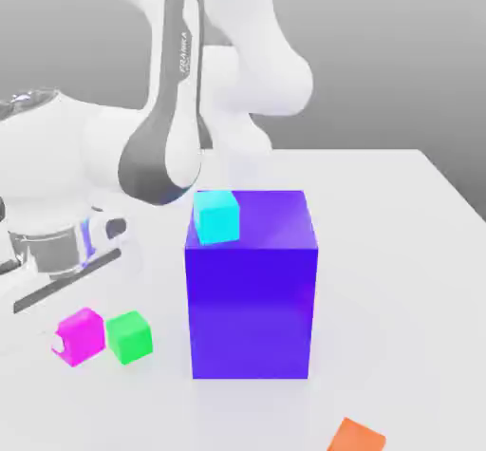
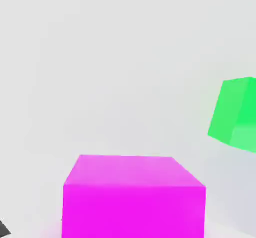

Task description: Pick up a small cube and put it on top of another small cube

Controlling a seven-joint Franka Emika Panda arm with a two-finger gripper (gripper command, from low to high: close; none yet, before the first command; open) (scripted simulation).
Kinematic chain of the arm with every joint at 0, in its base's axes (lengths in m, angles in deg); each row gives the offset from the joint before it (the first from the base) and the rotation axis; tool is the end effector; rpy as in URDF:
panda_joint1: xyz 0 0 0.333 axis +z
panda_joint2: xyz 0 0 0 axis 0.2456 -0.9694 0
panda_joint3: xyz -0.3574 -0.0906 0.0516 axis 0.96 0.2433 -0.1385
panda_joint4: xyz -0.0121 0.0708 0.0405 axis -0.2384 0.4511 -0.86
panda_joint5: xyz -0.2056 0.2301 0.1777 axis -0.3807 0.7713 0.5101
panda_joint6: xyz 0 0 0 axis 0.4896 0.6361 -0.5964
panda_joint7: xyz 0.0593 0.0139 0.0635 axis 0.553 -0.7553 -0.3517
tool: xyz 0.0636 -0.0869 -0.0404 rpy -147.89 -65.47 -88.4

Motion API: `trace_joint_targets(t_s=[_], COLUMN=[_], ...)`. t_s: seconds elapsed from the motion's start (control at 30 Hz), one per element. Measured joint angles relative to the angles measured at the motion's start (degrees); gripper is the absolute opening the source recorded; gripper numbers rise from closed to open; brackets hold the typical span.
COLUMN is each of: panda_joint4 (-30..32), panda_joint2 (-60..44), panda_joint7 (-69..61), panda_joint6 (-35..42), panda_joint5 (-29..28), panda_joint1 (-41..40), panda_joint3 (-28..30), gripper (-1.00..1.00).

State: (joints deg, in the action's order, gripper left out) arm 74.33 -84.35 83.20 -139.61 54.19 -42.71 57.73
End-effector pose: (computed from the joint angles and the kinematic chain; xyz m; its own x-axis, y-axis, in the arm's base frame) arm 0.3772 -0.1873 0.3197 -0.9800 -0.1925 -0.0498 -0.1944 0.9802 0.0368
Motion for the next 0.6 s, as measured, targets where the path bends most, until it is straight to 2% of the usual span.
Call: trace_joint_targets(t_s=[0.1, 0.2, 0.47, 0.5, 0.6], panda_joint4=[5.9, 11.5, 12.3, 12.3, 12.3], panda_joint2=[5.7, 10.2, -0.1, -1.7, -1.7], panda_joint7=[-2.8, -3.8, -2.6, -2.7, -2.7], panda_joint6=[-0.2, -0.8, -11.8, -13.3, -13.3], panda_joint5=[-1.5, -5.4, -8.4, -8.4, -8.4], panda_joint1=[-0.3, -1.3, -2.3, -2.3, -2.4], panda_joint3=[0.2, 0.4, 0.5, 0.4, 0.4], gripper=[-1.00, -1.00, -1.00, 1.00, 1.00])
